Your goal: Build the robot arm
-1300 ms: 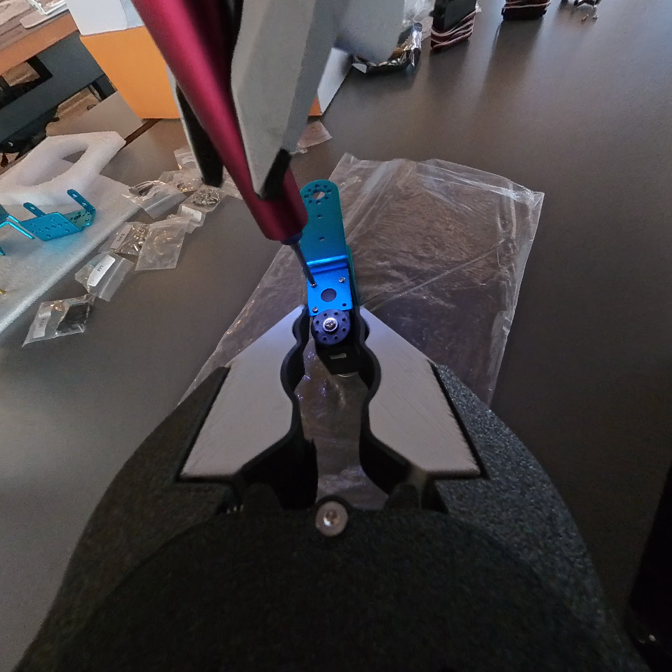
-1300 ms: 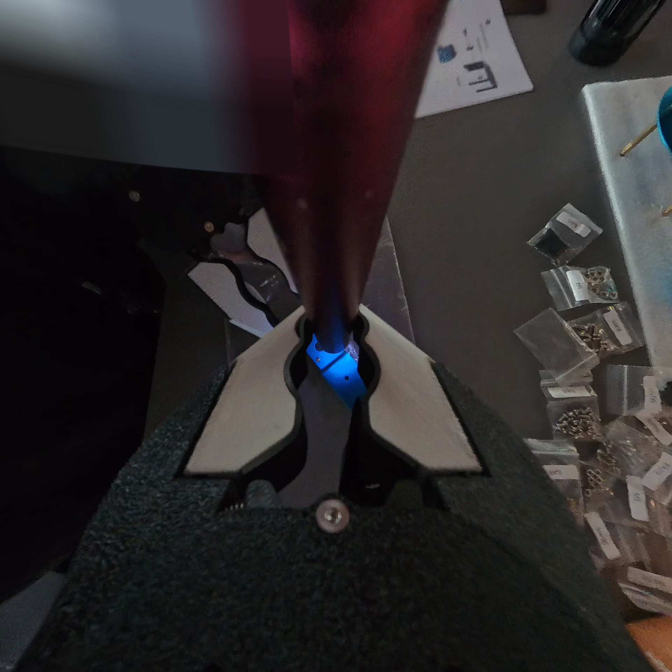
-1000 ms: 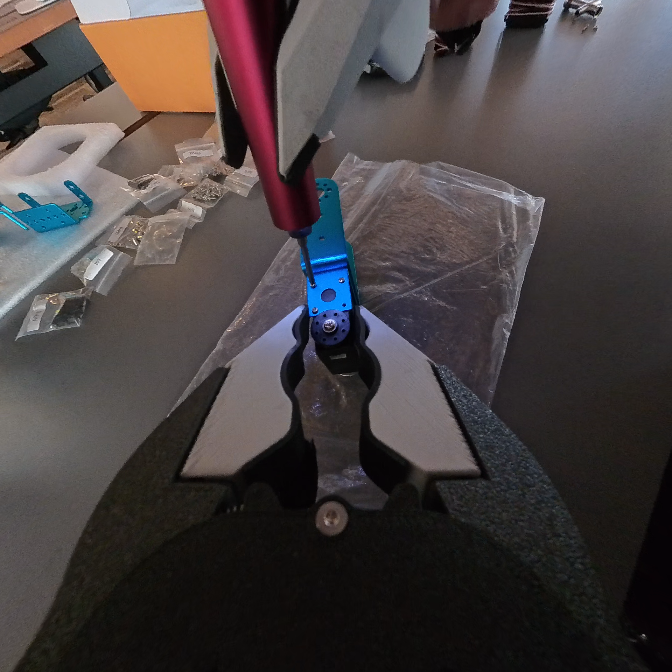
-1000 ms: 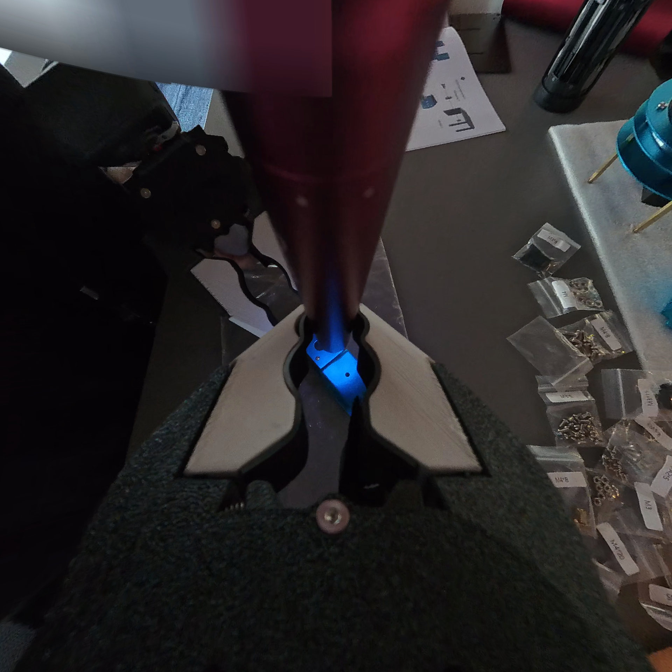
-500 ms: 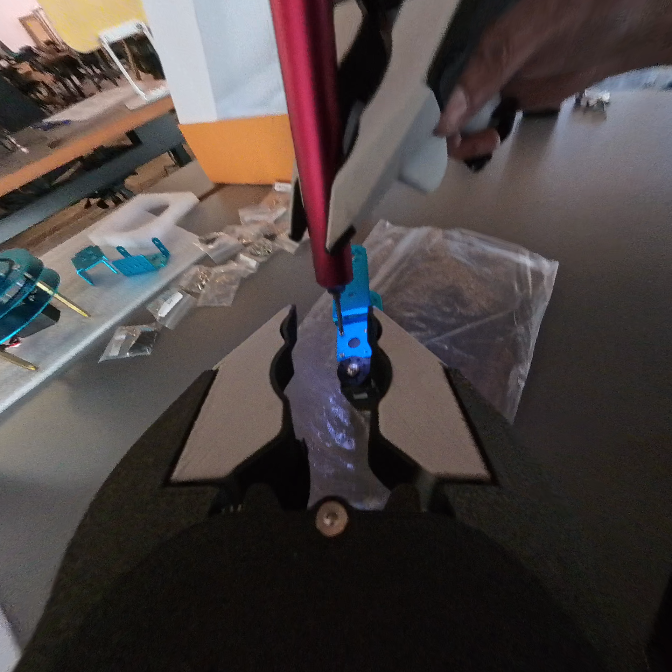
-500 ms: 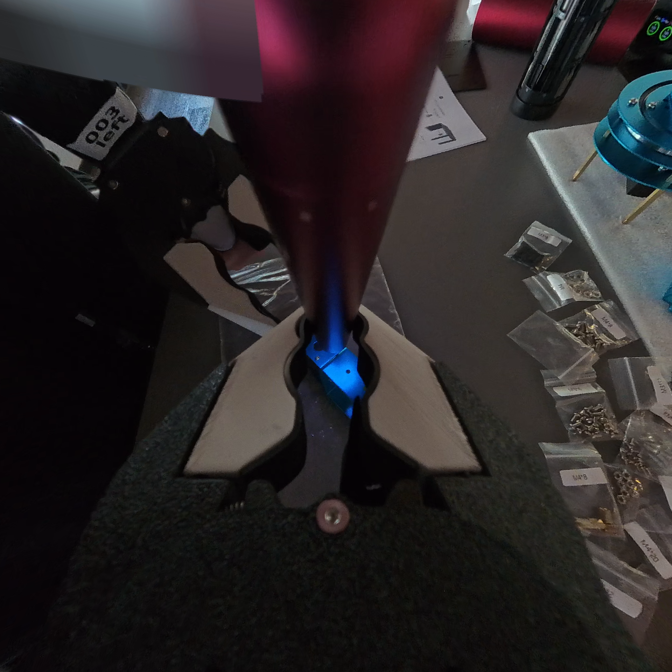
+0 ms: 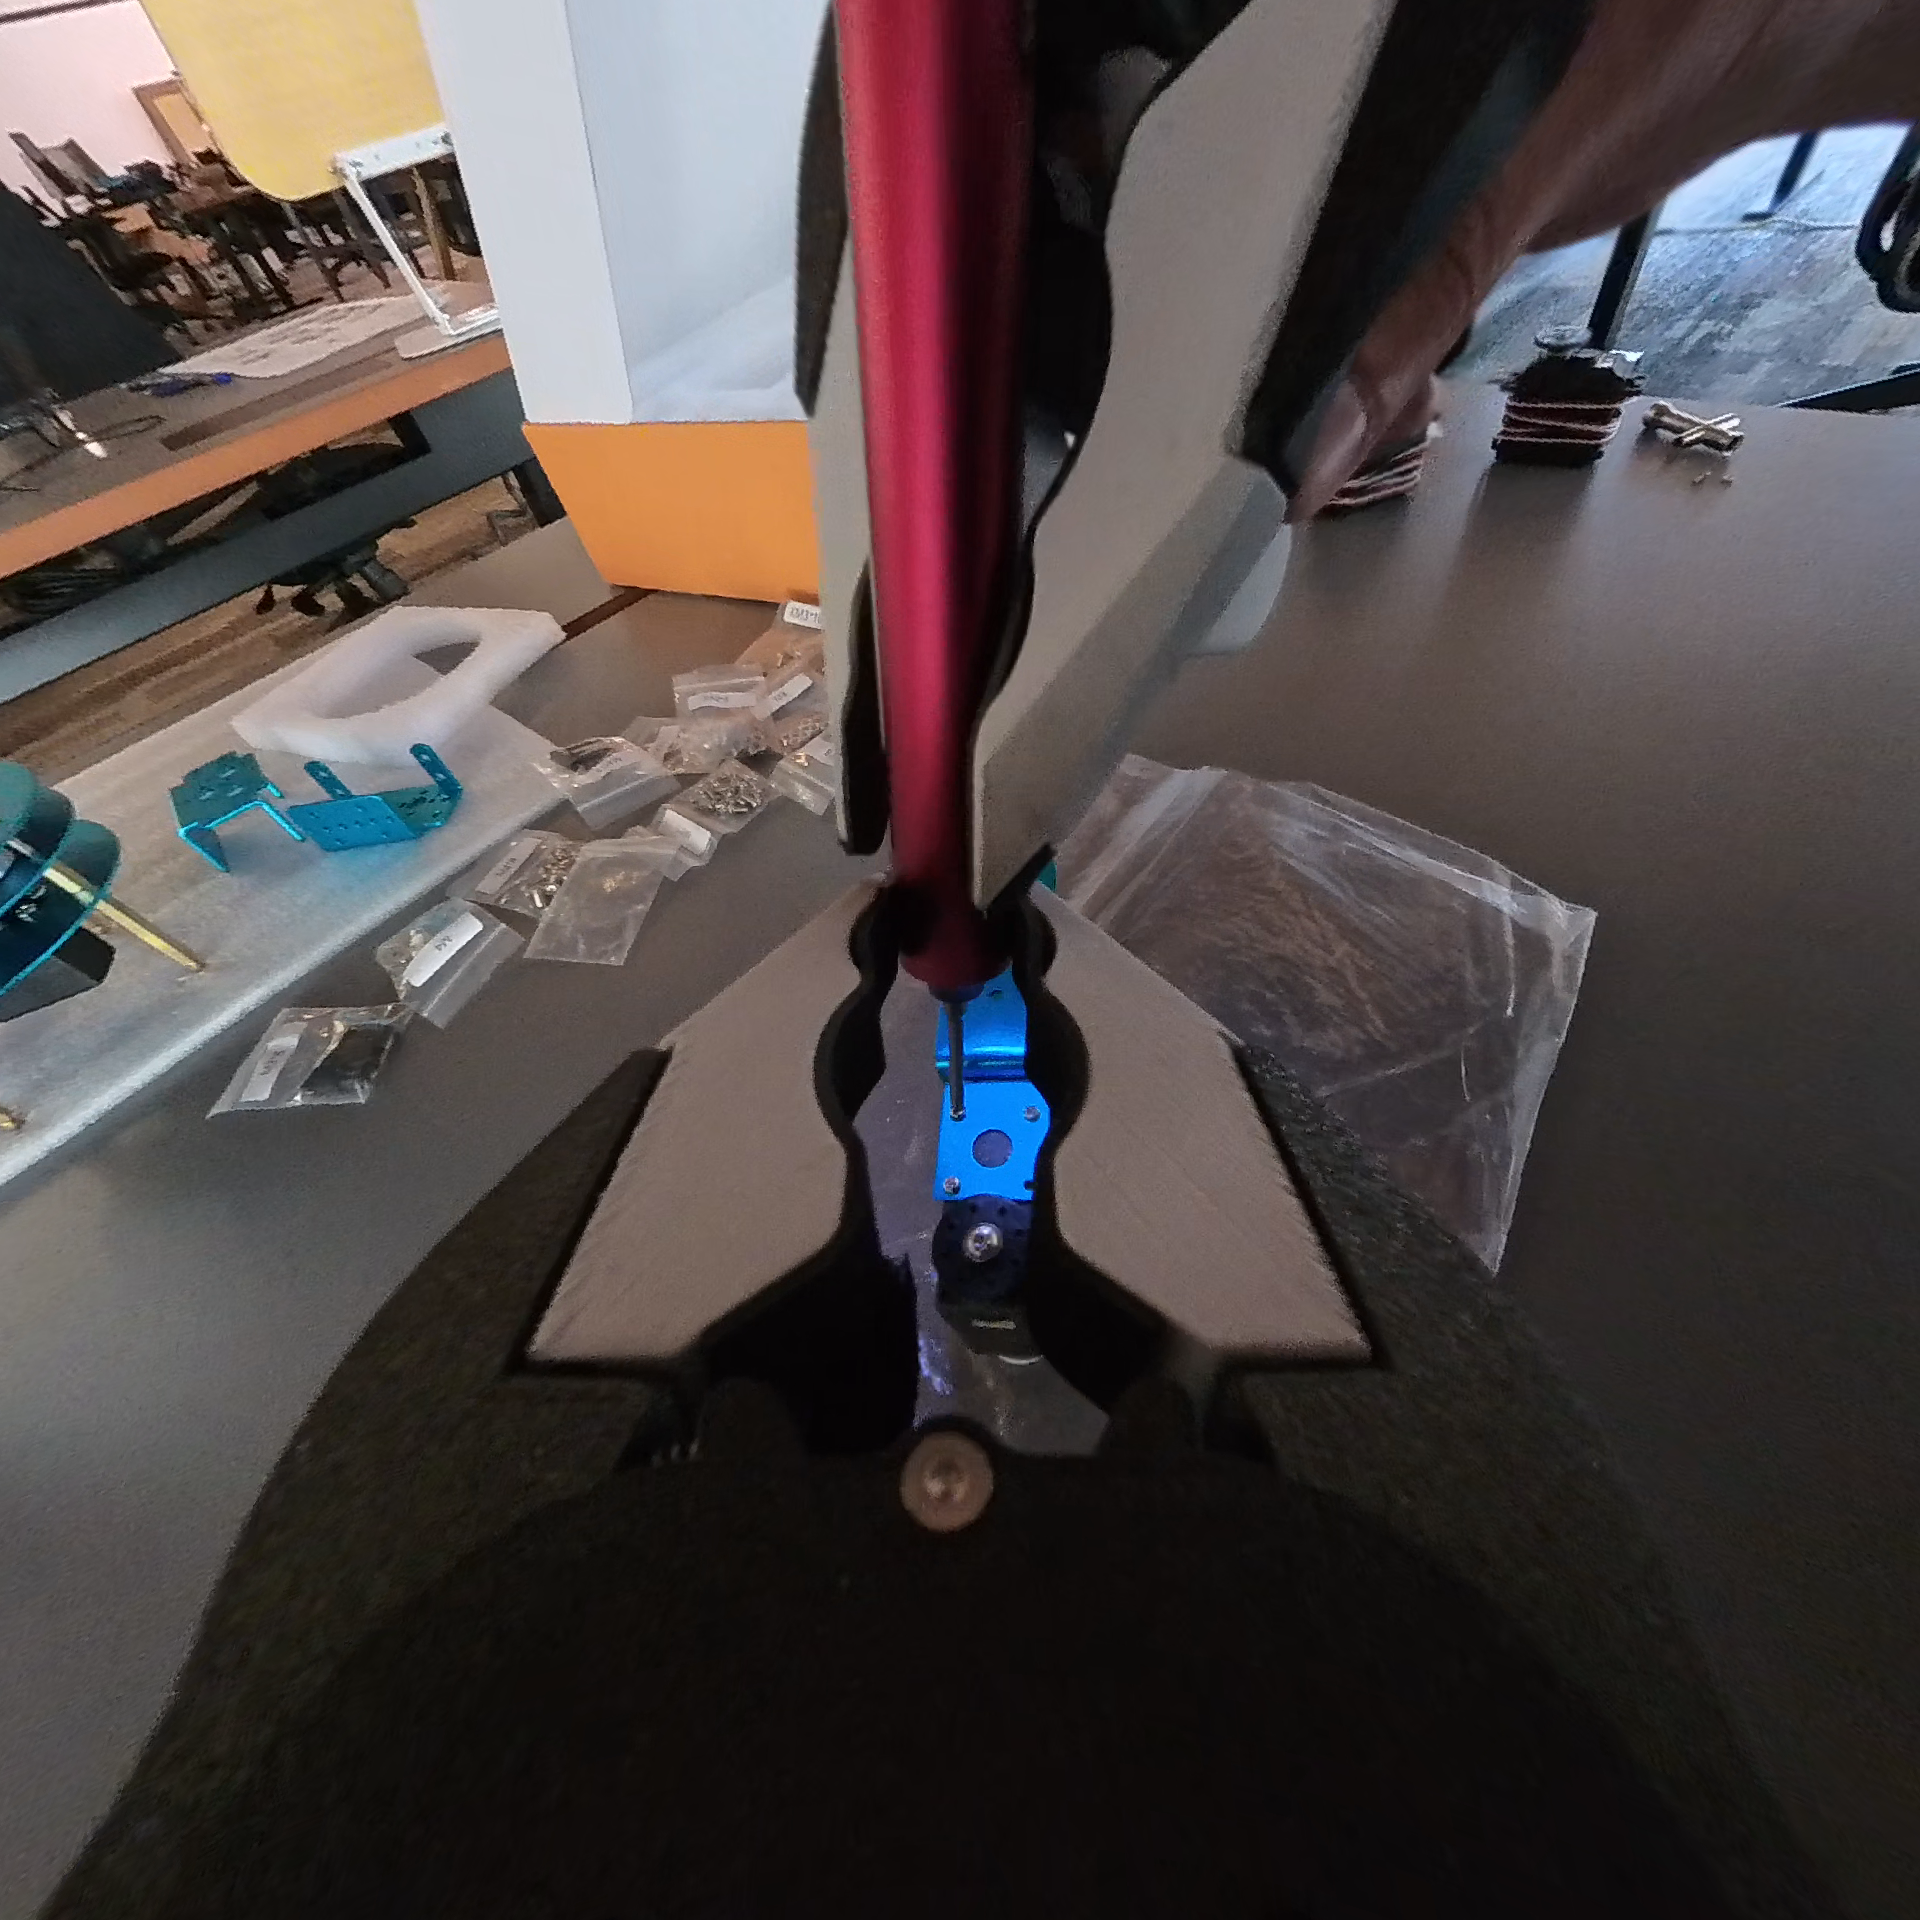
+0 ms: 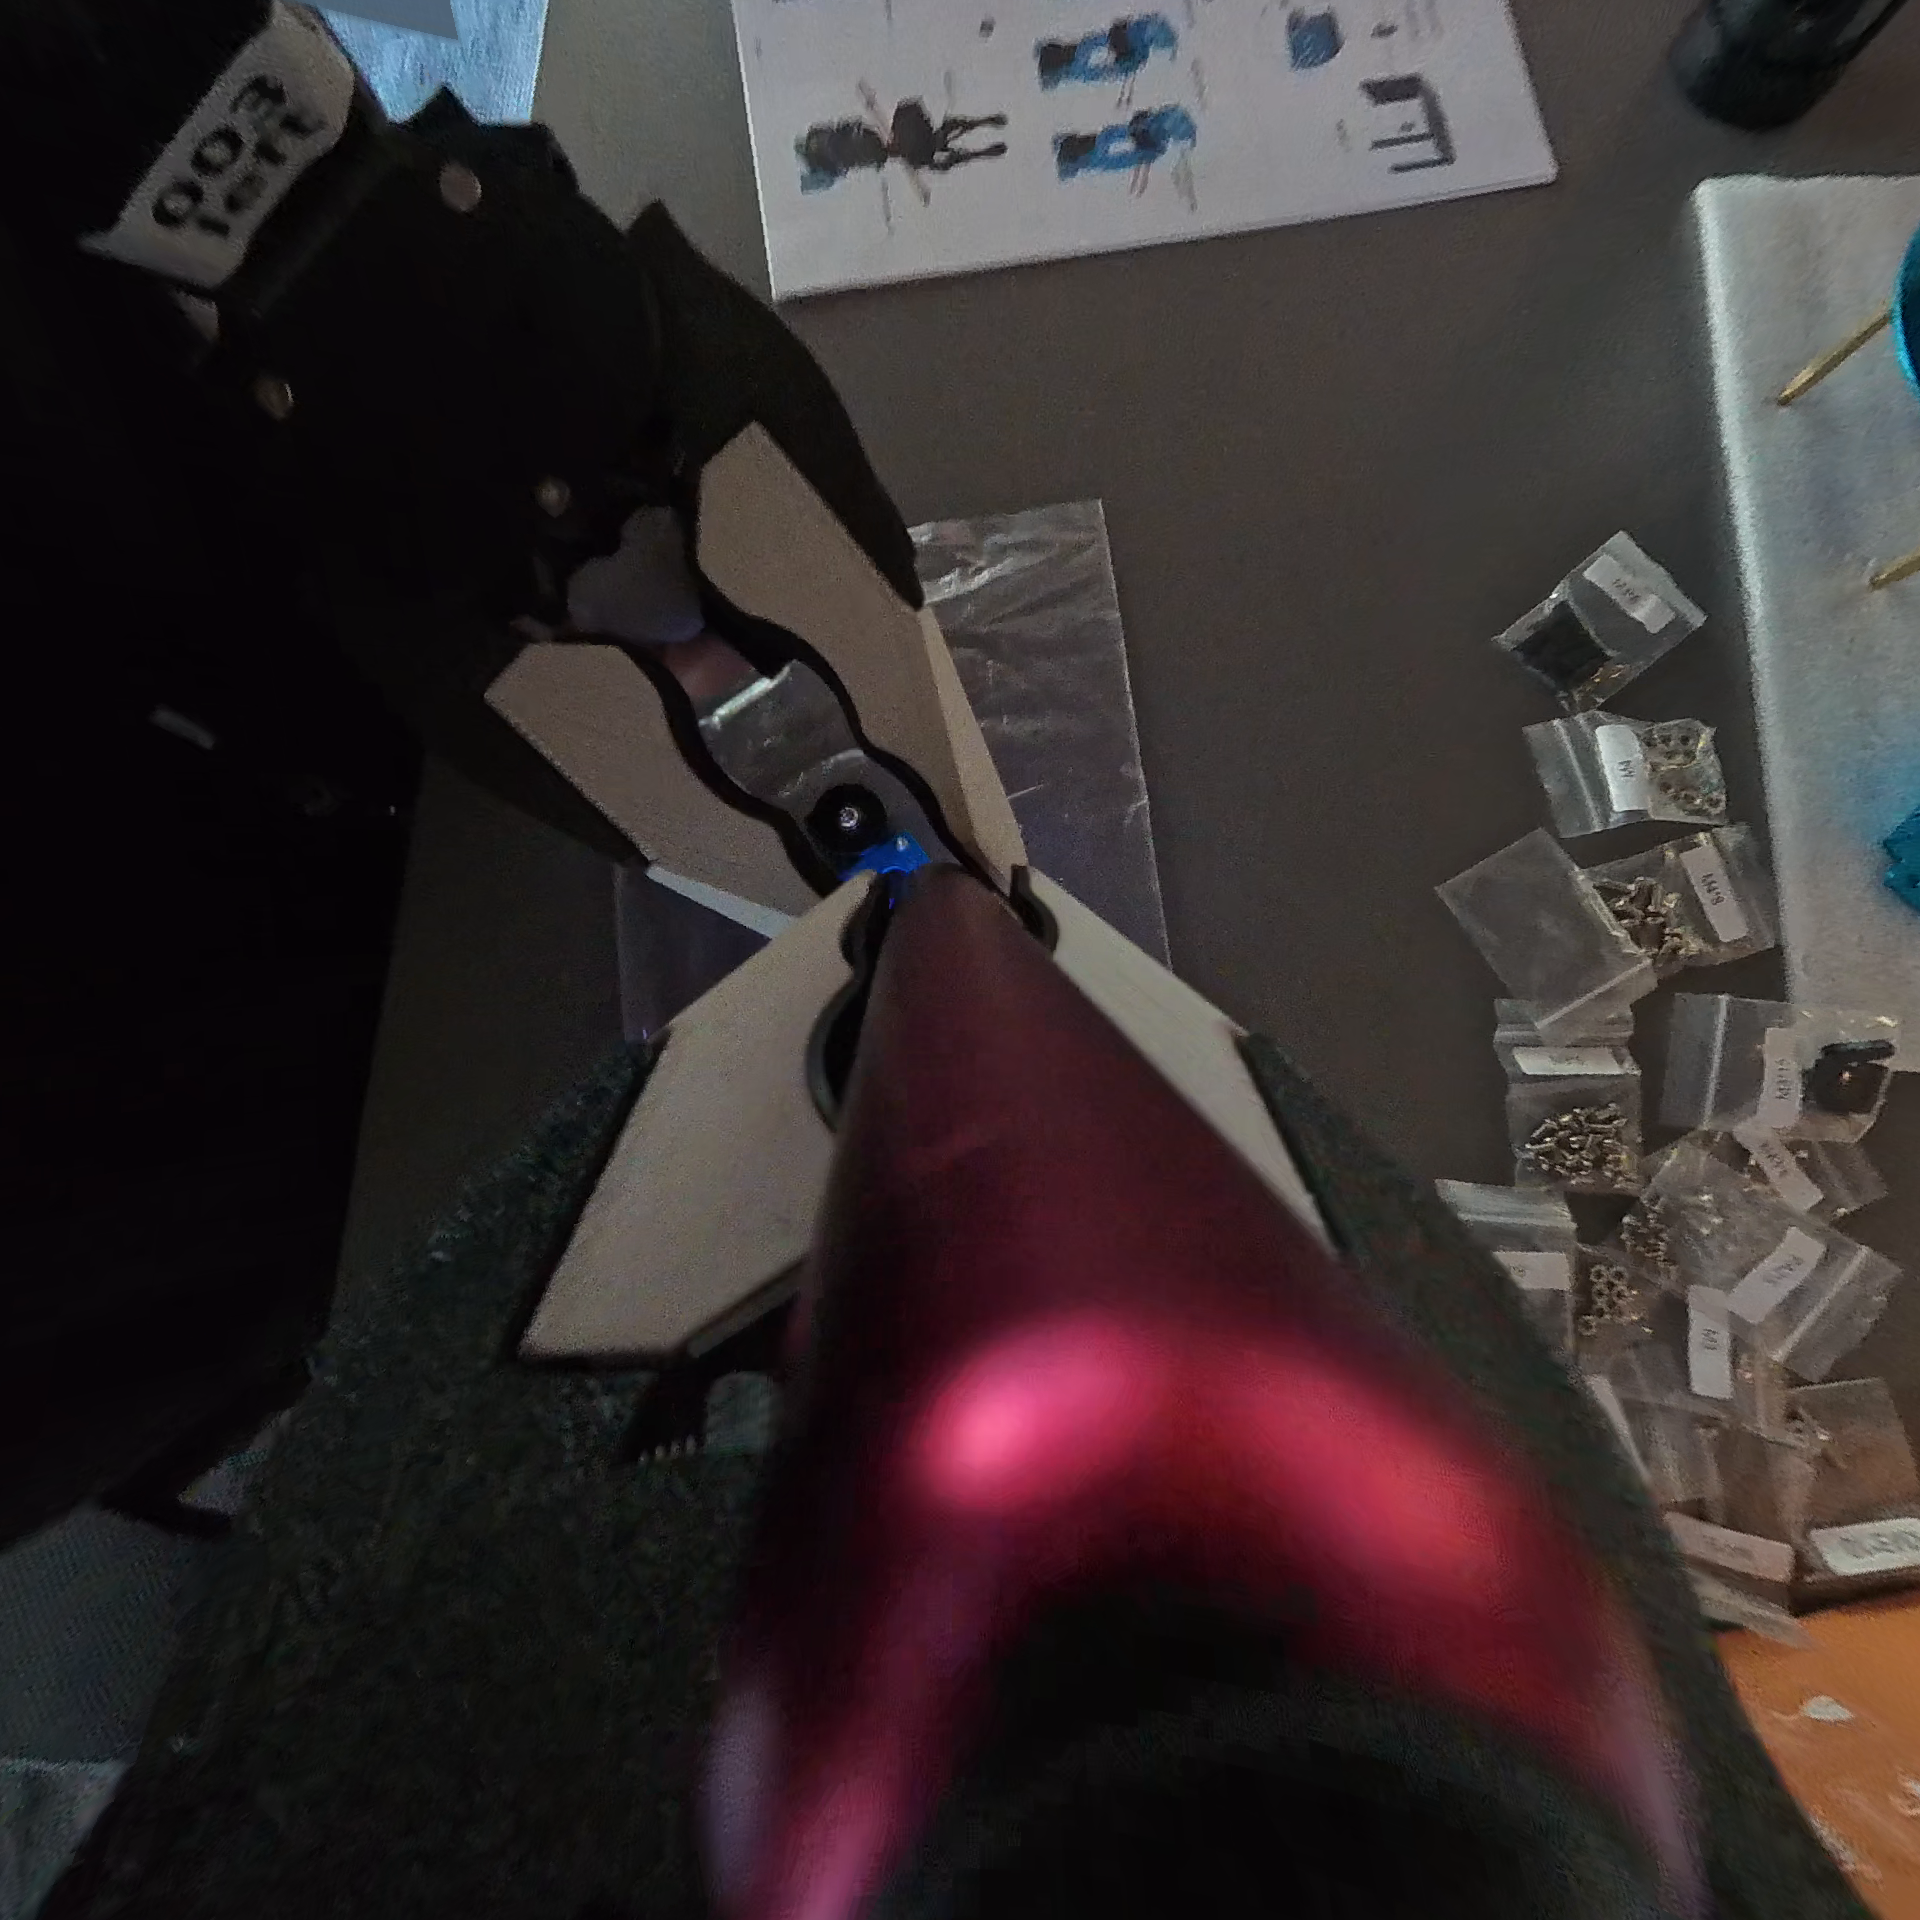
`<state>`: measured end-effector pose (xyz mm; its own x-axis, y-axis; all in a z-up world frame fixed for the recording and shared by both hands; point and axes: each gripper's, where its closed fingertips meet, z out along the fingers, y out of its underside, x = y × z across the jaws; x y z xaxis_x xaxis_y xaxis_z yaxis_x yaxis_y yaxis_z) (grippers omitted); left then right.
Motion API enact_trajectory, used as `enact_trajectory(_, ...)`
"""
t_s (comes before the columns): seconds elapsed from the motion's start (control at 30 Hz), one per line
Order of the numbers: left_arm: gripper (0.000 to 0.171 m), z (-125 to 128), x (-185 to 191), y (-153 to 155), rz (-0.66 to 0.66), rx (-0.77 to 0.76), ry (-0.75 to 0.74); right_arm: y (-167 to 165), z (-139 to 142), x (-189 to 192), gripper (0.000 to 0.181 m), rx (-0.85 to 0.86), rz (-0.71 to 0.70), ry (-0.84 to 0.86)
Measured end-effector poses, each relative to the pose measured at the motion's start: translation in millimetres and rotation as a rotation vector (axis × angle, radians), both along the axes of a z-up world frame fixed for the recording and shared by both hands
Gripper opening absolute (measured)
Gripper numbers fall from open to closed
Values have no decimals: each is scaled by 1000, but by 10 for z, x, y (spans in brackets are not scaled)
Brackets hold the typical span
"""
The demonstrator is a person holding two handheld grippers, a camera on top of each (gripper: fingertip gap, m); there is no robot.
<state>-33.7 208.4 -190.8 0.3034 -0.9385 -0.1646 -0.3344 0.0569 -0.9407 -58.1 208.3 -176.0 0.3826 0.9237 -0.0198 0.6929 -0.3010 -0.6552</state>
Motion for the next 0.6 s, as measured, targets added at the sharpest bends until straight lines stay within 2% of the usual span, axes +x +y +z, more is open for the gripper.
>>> enact_trajectory(0.03,19,0,5,-7,-6,-4,-1,-4,-7,-1,24,-2,20,-18)
enact_trajectory(0.3,20,4,11,-19,-47,-31,-17,-22,-17,-9,21,-43,116,-96)
enact_trajectory(0.6,20,6,5,-1,-52,-26,-32,-5,-23,-10,21,-78,112,-116)
